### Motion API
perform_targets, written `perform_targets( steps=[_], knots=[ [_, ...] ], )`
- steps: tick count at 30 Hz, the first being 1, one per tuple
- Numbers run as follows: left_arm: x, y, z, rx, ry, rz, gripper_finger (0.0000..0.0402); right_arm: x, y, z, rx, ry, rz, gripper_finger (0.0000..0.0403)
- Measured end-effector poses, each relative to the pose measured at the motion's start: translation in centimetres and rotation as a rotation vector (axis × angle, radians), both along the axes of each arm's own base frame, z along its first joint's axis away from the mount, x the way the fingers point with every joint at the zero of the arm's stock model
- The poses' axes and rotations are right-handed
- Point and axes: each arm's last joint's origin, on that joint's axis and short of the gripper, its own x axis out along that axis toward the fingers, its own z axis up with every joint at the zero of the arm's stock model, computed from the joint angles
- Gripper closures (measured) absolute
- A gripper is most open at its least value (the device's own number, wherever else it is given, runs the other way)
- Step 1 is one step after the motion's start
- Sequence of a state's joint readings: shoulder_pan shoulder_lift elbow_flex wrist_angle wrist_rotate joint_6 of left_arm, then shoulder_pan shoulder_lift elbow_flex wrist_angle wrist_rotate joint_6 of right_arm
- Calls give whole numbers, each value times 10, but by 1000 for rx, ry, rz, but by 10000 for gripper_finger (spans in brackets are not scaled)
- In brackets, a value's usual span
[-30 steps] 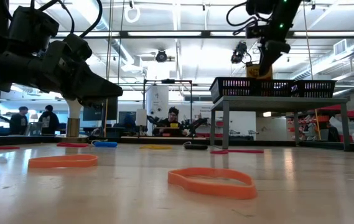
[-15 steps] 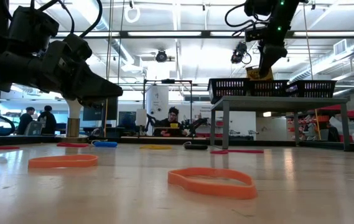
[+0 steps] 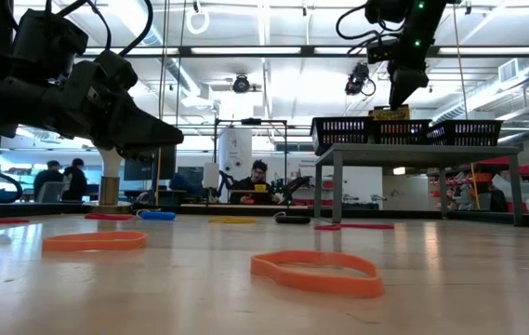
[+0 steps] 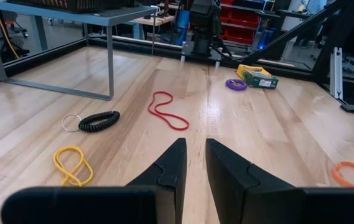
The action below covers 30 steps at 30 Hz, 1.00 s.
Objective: Pick & Place Office Desk Supplies
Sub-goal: Put the yellow crayon box into the middle black bin on the shelf
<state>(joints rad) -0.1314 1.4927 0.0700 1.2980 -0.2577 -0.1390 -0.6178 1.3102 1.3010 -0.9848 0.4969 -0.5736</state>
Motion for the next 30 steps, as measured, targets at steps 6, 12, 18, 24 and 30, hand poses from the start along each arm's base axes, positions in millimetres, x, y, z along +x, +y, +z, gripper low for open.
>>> perform_targets(
  steps=[6, 12, 18, 24, 30],
  knots=[
    [0, 0, 0, 0, 0, 0, 336, -2, 4, 4, -10, -31, -5, 245],
    [0, 0, 0, 0, 0, 0, 336, -15, 15, 15, -4, -97, -30, 254],
    [0, 0, 0, 0, -1, 0, 336, -27, 18, 6, 140, -43, -101, 333],
    [0, 0, 0, -4, -1, -5, 336, -23, 10, -1, 197, -68, -124, 392],
    [0, 0, 0, -3, -1, -4, 336, -14, 2, -9, 201, -57, -134, 383]
  ],
)
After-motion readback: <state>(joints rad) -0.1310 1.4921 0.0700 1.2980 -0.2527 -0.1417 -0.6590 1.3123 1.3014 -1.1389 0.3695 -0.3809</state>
